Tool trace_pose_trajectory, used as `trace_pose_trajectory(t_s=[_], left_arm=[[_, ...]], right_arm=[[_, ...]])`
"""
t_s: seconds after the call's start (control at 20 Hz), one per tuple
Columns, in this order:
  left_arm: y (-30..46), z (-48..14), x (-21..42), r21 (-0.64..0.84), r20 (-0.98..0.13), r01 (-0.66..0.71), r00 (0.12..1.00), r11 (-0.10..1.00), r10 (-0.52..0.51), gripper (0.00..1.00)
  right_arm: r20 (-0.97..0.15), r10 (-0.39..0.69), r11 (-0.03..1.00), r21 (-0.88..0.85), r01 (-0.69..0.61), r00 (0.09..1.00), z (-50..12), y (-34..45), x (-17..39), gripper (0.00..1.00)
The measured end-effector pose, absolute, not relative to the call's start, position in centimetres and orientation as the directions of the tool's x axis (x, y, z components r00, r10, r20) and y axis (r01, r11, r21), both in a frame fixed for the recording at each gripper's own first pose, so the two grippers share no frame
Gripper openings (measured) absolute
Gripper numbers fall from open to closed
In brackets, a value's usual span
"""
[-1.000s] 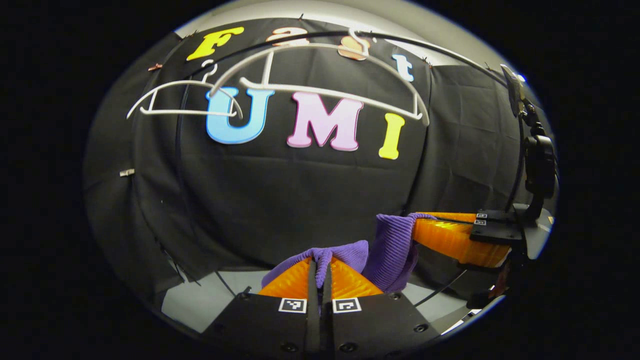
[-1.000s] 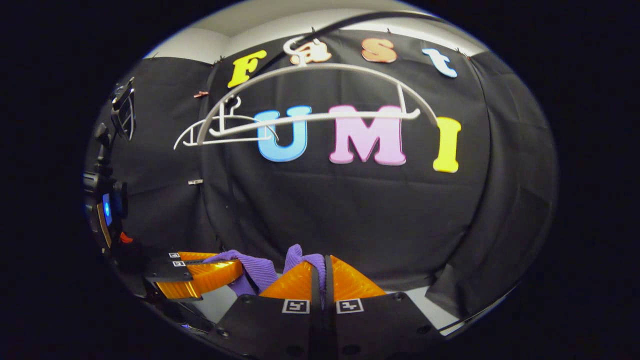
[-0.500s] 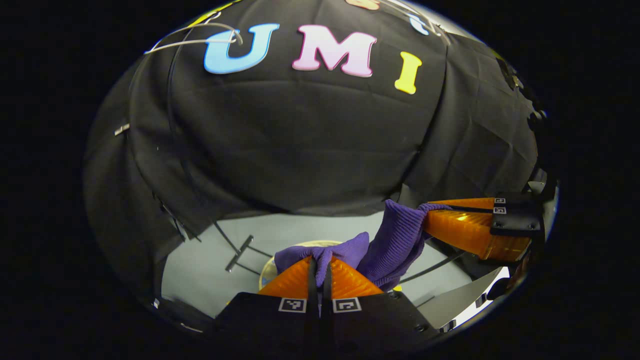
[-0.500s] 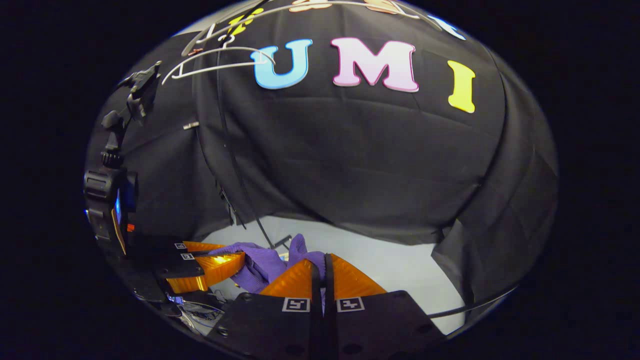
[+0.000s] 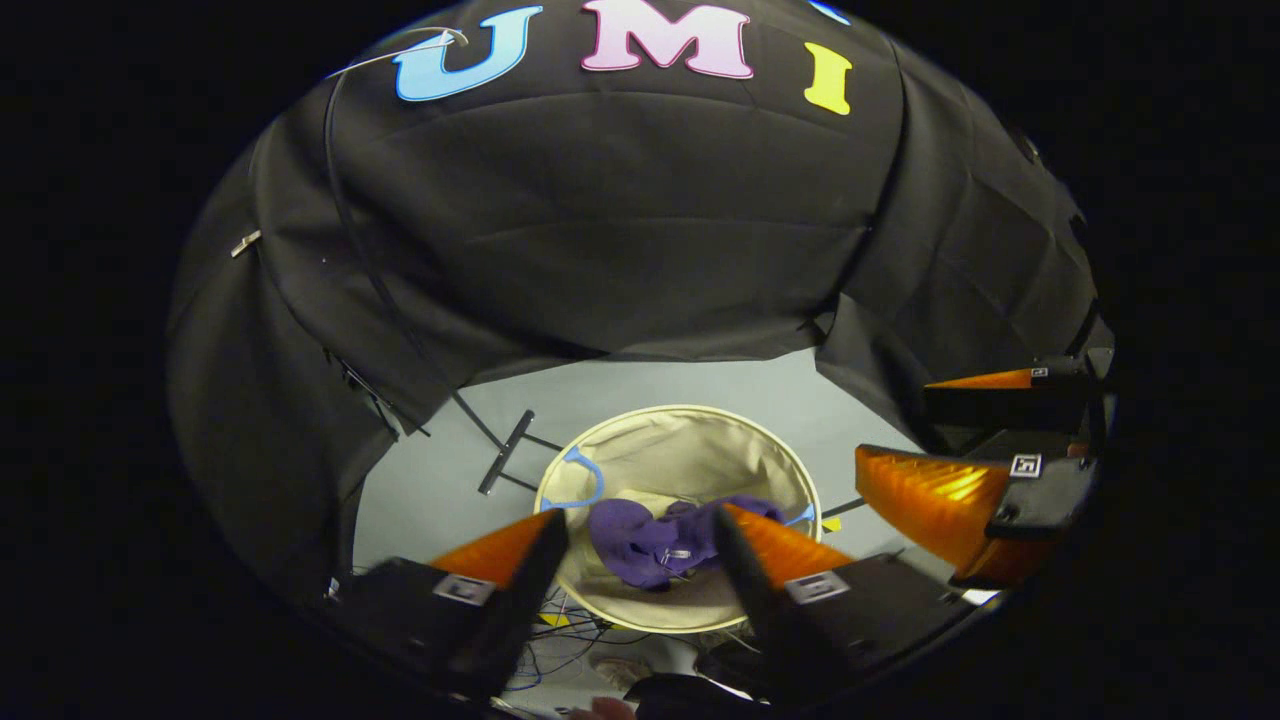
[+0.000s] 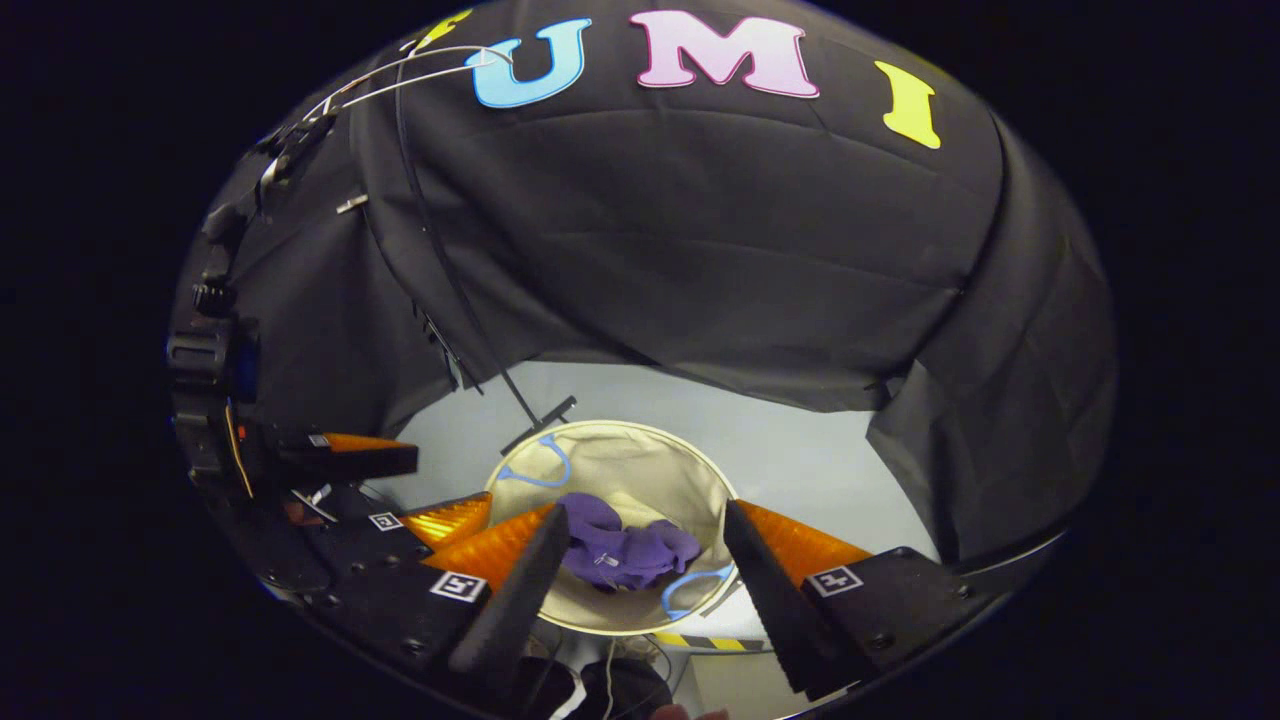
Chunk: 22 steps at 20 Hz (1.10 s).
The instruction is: Grasp the clothes on the hanger with both hands and then place them into the laundry hamper below.
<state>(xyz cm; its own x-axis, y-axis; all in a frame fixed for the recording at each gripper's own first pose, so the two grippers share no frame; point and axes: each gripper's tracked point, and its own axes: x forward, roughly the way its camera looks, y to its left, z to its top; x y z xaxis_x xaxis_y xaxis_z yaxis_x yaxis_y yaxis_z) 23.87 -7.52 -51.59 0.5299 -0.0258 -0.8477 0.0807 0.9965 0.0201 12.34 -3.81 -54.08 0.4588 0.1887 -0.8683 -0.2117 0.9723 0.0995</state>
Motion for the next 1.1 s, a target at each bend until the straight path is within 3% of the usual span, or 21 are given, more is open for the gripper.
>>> trace_pose_trajectory(t_s=[0.05,0.4,0.7,1.1], left_arm=[[-7.4,-51.9,24.0,0.029,-0.849,0.071,0.529,0.997,-0.013,0.96],[-8.3,-49.7,24.0,-0.003,-0.835,0.051,0.549,0.999,-0.031,0.95],[-8.0,-43.6,23.9,-0.023,-0.761,0.064,0.646,0.998,-0.059,0.95],[-4.4,-29.9,22.1,-0.057,-0.539,0.062,0.838,0.996,-0.083,0.95]], right_arm=[[-0.875,0.179,0.974,0.093,-0.205,0.451,-55.2,-3.9,12.2,0.98],[-0.87,0.151,0.985,0.09,-0.149,0.47,-53.7,-4.9,12.1,0.99],[-0.799,0.099,0.995,0.06,-0.085,0.593,-47.4,-4.8,13.2,0.99],[-0.62,0.021,0.999,-0.006,-0.032,0.784,-35.0,-3.0,13.1,0.99]])
